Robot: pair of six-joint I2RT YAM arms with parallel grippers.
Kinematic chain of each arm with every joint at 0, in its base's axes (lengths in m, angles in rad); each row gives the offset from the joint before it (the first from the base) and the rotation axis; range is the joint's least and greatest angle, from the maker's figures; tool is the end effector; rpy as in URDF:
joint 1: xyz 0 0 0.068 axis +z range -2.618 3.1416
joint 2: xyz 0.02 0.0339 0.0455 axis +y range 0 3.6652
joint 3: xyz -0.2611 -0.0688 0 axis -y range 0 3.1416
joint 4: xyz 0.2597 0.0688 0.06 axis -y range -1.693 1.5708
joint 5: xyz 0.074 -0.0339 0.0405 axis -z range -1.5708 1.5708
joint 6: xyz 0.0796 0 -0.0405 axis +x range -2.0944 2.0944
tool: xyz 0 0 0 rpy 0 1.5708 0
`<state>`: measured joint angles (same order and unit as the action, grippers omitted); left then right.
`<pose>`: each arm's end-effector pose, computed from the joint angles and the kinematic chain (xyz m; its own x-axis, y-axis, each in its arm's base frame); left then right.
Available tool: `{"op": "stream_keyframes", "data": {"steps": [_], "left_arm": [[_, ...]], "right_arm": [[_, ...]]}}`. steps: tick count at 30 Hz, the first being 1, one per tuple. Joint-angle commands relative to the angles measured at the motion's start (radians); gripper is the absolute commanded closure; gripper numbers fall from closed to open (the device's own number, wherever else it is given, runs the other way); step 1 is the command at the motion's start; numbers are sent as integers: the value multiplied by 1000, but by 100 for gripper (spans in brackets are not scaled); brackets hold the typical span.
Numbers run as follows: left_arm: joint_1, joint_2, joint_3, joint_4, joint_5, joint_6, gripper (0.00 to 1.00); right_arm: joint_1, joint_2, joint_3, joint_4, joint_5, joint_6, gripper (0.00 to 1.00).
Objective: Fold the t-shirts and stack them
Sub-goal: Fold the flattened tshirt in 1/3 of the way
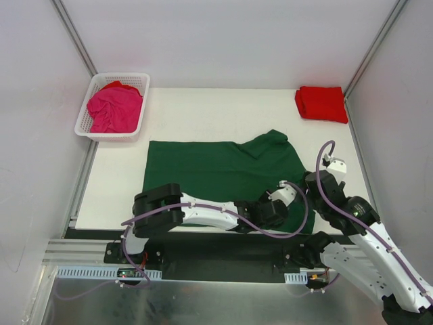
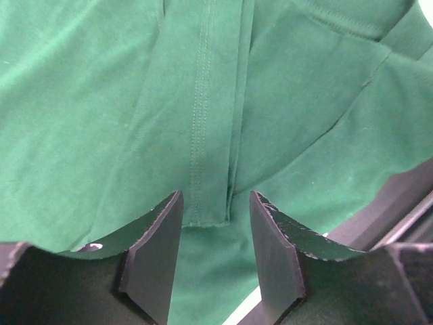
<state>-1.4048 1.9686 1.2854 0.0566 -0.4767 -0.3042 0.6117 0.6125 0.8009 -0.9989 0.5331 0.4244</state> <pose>0.1150 -0.4651 0.1519 -0.3365 0.3980 -0.8534 0.7484 0.6630 0.0141 0.1448 0.0521 0.2679 -0.6262 -0.0061 -0.7796 0.0549 0.9971 -0.0518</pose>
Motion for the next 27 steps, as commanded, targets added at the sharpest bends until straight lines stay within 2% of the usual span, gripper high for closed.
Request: {"op": "stream_keyframes", "data": {"steps": [1,11,18,21,25,26,27], "left_arm": [[13,36,8,32,-5,37,56],[21,64,-8,38,-8,33,59],[23,65,-23,37,-5,27,67],[23,61,-29,37,-5,20,75],[23,59,-32,37,-7,17,93],[21,59,-31,37,-7,19,100],[23,59,-29,37,-7,19,100]], "right_arm": [[-9,-5,3,6,-8,-19,28],[-13,-22,-3,-3,-10,-21,28],[-20,-25,-3,-7,-10,-19,28],[-20,-25,-3,-7,-12,-21,28],[-21,-26,-3,-4,-13,-21,28],[-20,-28,-5,-6,-12,-21,28],[-21,-28,-5,-6,-12,-21,28]]}}
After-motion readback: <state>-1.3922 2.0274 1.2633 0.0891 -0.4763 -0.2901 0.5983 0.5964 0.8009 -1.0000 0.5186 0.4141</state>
